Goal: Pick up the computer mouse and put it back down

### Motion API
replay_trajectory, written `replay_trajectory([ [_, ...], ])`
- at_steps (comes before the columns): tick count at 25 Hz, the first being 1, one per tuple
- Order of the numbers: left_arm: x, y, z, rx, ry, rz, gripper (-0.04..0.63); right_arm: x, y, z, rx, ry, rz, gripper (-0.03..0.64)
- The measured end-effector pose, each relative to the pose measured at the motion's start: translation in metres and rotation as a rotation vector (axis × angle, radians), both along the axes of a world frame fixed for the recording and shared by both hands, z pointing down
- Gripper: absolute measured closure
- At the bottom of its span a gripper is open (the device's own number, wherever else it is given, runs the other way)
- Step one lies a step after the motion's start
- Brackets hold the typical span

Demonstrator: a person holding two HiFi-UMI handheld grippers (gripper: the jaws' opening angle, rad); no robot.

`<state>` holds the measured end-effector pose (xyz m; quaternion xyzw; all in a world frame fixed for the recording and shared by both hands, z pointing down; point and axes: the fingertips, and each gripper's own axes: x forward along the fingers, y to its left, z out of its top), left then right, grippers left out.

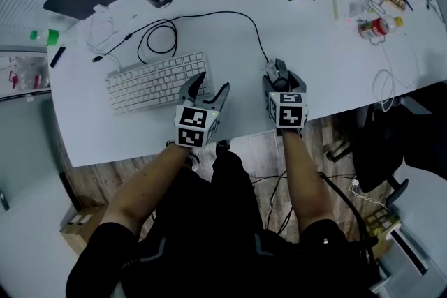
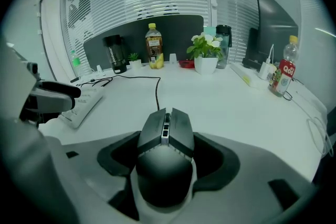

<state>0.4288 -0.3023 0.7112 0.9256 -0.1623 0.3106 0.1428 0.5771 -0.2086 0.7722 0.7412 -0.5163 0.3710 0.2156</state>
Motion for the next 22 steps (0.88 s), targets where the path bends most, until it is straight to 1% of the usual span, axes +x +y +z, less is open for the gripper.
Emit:
replay_trajectory([
  [5, 0.000, 0.000, 0.001, -0.012, 0.005, -0.004, 0.296, 0.001, -0.001, 0.000, 0.008, 0.013, 0.005, 0.318],
  [12, -0.008, -0.003, -0.006, -0.005, 0.016, -0.004, 0.296, 0.001, -0.001, 0.001, 0.001, 0.021, -0.001, 0.308],
  [14, -0.012, -0.005, -0.014, 0.004, 0.024, -0.007, 0.296, 0.003, -0.002, -0.003, 0.005, 0.031, 0.002, 0.268],
  [18, -0.022, -0.016, -0.037, 0.034, 0.053, -0.019, 0.296, 0.004, -0.008, -0.030, 0.047, 0.051, -0.001, 0.267],
  [22, -0.036, -0.026, -0.069, 0.055, 0.093, -0.037, 0.296, -0.002, -0.021, -0.074, 0.127, 0.059, -0.010, 0.267],
])
